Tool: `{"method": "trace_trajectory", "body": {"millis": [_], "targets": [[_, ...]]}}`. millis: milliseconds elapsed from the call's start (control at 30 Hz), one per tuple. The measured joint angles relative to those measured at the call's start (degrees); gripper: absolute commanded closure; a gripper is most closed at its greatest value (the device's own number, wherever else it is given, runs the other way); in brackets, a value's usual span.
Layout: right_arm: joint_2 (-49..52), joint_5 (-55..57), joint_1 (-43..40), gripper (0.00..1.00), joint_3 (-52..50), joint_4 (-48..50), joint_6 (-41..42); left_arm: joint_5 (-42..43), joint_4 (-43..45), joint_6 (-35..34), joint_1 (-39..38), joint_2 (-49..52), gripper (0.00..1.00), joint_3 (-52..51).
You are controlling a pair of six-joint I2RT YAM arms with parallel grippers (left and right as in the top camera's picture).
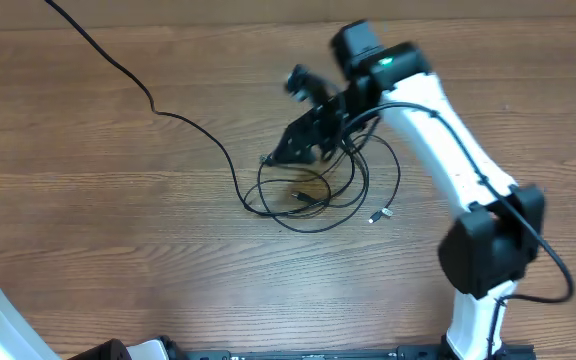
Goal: Untangle cables
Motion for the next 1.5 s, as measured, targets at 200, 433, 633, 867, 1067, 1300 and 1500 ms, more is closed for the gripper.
{"method": "trace_trajectory", "body": {"millis": [200, 433, 633, 867, 1067, 1300, 1500], "targets": [[4.5, 0.0, 5.7, 0.11, -0.6, 8.5, -0.9, 2.4, -2.6, 0.0, 0.0, 0.0, 0.96, 0.0], [7.6, 1.7, 10.9, 0.13, -0.7, 23.7, 4.7, 5.6, -5.3, 0.0, 0.0, 0.0, 0.96, 0.0], [13.8, 5.8, 11.6, 0.19, -0.7, 30.9, 12.1, 9.3, -6.9, 0.0, 0.0, 0.0, 0.96, 0.0], [16.6, 7.4, 11.5, 0.32, -0.8, 33.2, 14.7, 12.8, -18.3, 0.0, 0.0, 1.2, 0.96, 0.1], [16.6, 7.5, 12.0, 0.33, -0.8, 33.4, 15.0, 16.0, -23.9, 2.1, 0.0, 6.0, 0.96, 0.0], [17.5, 7.8, 14.4, 0.33, -0.8, 33.7, 15.0, 21.5, -25.2, 6.8, 0.0, 10.4, 0.96, 0.0], [19.8, 11.9, 14.9, 0.30, -0.8, 33.7, 15.0, 30.9, -17.6, 7.2, 0.9, 10.6, 0.96, 0.0]]}}
